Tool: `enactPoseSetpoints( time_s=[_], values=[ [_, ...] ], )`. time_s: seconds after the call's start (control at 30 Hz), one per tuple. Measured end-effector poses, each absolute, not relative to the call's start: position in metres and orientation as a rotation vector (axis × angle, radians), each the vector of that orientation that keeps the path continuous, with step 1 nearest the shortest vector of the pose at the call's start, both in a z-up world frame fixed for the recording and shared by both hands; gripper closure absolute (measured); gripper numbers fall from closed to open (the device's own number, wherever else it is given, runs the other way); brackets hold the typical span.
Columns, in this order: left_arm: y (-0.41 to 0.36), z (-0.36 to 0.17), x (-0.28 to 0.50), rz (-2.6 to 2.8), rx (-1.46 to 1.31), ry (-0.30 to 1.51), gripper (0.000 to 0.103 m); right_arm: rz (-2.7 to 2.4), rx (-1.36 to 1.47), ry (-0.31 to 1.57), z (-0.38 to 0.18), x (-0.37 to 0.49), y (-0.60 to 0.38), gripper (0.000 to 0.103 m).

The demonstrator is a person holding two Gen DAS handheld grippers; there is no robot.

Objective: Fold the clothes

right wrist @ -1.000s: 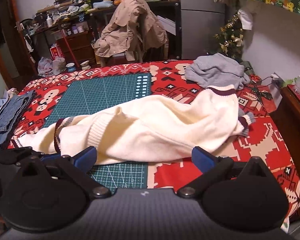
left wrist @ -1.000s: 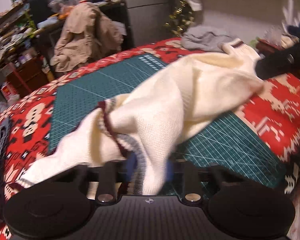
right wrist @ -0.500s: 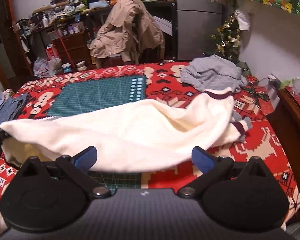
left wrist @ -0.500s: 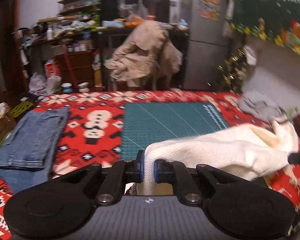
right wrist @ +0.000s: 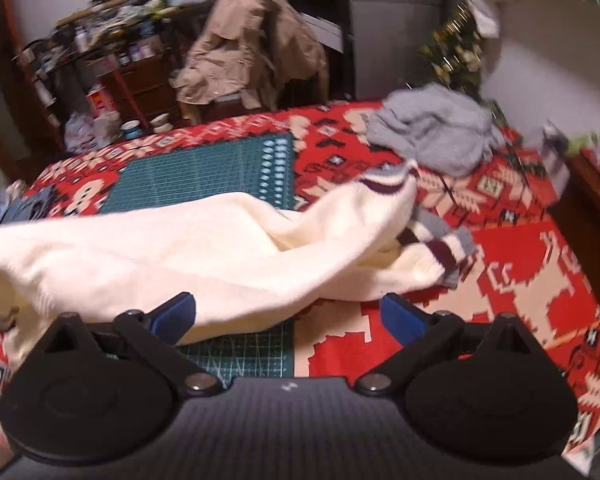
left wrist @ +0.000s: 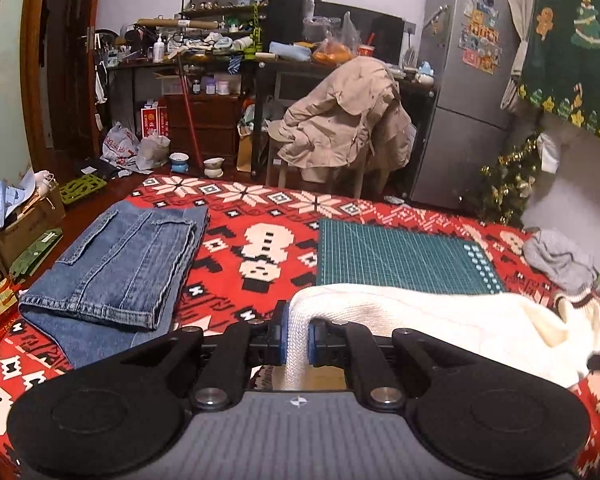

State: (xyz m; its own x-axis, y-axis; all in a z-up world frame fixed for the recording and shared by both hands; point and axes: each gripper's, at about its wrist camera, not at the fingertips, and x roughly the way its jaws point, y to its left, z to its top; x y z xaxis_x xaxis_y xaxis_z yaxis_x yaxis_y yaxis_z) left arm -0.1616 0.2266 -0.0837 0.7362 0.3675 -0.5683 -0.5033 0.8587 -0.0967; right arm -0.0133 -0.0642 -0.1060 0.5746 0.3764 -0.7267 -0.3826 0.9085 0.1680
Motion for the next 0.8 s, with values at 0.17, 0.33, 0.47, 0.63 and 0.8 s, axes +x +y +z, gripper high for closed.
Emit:
enactPoseSetpoints(
  time_s=[0.17,0.33,0.47,0.63,0.8],
  values=[
    [0.229,-0.090,-0.165,0.474,-0.274,0.597,0.094,0.472,0.002,0.879,-0.115,-0.005,-0.055,0.053],
    [0.227,-0.094,-0.167,0.456,-0.273,0.609,0.094,0.540,-0.025,0.905,-0.121,-0.006,-0.044,0.098],
    [0.226,-0.097,-0.162,0.437,-0.286,0.619,0.094,0.618,-0.038,0.935,-0.124,-0.011,-0.035,0.099],
    [0.222,-0.097,-0.158,0.398,-0.306,0.617,0.094,0.834,-0.047,0.999,-0.122,-0.046,-0.013,0.099],
    [0.216,-0.099,-0.158,0.325,-0.334,0.656,0.081,0.882,-0.104,0.998,-0.124,-0.061,0.013,0.097]
  ],
)
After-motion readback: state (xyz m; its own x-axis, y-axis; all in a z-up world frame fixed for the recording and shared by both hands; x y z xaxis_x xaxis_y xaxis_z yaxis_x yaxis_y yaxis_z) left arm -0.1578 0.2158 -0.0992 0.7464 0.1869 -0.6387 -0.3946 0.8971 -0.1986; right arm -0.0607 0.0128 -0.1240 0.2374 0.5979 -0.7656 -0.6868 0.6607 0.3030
